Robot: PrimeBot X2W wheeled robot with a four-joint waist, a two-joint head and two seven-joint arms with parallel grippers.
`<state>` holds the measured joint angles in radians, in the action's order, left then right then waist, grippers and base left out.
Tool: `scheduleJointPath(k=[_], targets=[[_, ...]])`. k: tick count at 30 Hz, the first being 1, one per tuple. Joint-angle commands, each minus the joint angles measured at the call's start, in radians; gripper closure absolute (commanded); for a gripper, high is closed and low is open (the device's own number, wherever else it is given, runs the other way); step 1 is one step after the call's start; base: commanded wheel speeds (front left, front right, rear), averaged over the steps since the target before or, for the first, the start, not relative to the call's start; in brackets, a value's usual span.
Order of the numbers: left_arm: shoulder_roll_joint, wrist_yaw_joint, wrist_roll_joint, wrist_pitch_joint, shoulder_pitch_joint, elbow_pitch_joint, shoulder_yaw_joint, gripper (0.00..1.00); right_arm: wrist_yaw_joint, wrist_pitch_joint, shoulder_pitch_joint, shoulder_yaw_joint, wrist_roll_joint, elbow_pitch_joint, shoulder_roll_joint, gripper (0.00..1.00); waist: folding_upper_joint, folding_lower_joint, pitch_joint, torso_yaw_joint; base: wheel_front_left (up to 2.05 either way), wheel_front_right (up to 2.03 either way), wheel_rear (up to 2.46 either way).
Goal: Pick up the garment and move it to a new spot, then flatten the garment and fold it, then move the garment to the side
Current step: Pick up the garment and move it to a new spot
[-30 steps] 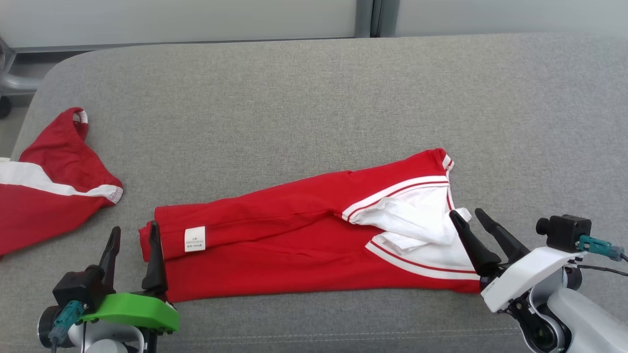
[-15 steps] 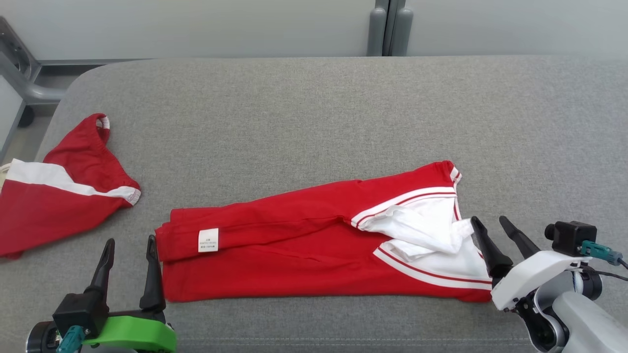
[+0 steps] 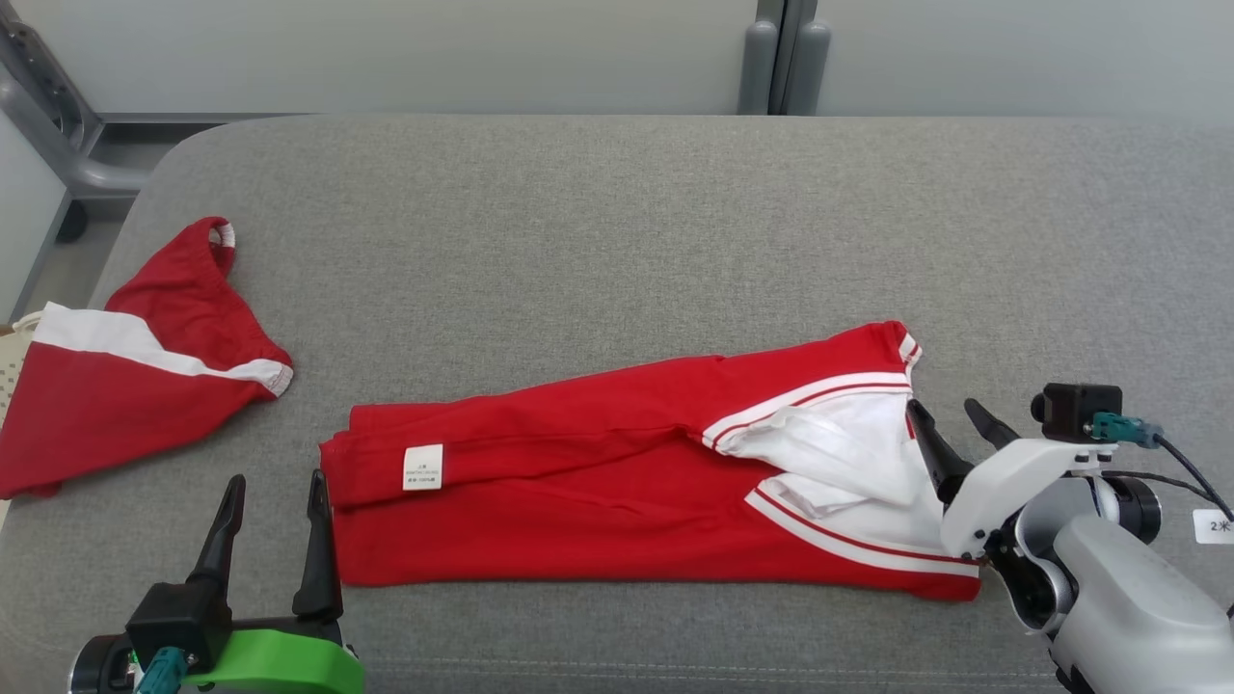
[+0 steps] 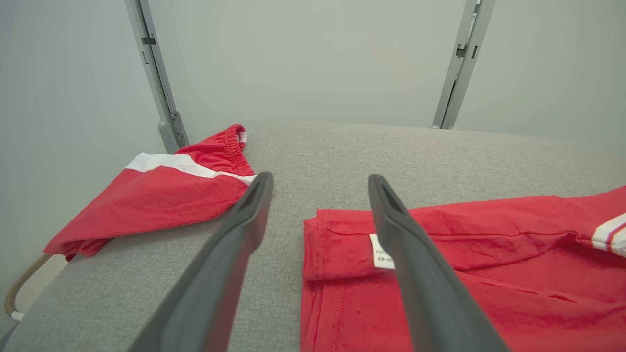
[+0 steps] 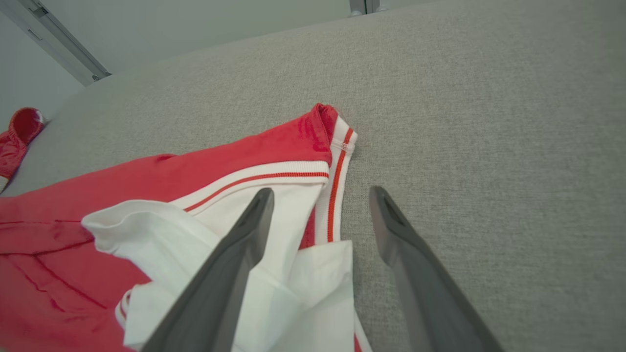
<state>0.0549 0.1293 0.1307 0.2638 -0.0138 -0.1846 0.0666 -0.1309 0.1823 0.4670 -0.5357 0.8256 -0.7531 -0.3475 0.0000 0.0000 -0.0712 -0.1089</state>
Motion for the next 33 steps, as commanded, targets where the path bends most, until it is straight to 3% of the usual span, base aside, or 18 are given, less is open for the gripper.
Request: scheduleJointPath(k=[1, 12, 22, 23, 24, 26, 33], targets=[[-0.001, 0.002, -0.004, -0.001, -0.004, 0.002, -0.001, 0.0, 0.0, -0.007, 0.02, -0.004, -0.008, -0.018, 0.013, 0.0, 0.0, 0.0, -0.004, -0.004, 0.0, 0.0, 0.0], [-0.002, 0.002, 0.001, -0.001, 0.027, -0.012, -0.021, 0.0, 0.0, -0.066, 0.135, -0.022, -0.026, -0.229, 0.071, 0.0, 0.0, 0.0, -0.03, -0.034, 0.0, 0.0, 0.0], [-0.004, 0.002, 0.002, -0.001, 0.034, -0.016, -0.018, 0.0, 0.0, -0.162, 0.144, -0.064, 0.017, -0.282, 0.096, 0.0, 0.0, 0.0, -0.043, -0.034, 0.0, 0.0, 0.0], [-0.004, 0.001, 0.001, -0.001, 0.034, -0.016, -0.02, 0.0, 0.0, -0.164, 0.145, -0.068, 0.019, -0.283, 0.096, 0.15, 0.0, 0.0, -0.043, -0.034, 0.0, 0.0, 0.0], [-0.004, 0.0, 0.0, -0.001, 0.034, -0.017, -0.021, 0.0, 0.0, -0.164, 0.145, -0.071, 0.026, -0.281, 0.096, 0.51, 0.0, 0.0, -0.043, -0.034, 0.0, 0.0, 0.0], [-0.004, -0.003, 0.004, -0.001, 0.033, -0.019, -0.024, 0.0, 0.0, -0.149, 0.144, -0.079, 0.031, -0.266, 0.094, 1.0, 0.0, 0.0, -0.042, -0.034, 0.0, 0.0, 0.0], [-0.004, -0.008, 0.012, -0.001, 0.031, -0.022, -0.025, 0.0, 0.001, -0.087, 0.161, -0.085, 0.046, -0.248, 0.058, 1.0, 0.0, 0.0, -0.043, -0.028, 0.0, 0.0, 0.0]])
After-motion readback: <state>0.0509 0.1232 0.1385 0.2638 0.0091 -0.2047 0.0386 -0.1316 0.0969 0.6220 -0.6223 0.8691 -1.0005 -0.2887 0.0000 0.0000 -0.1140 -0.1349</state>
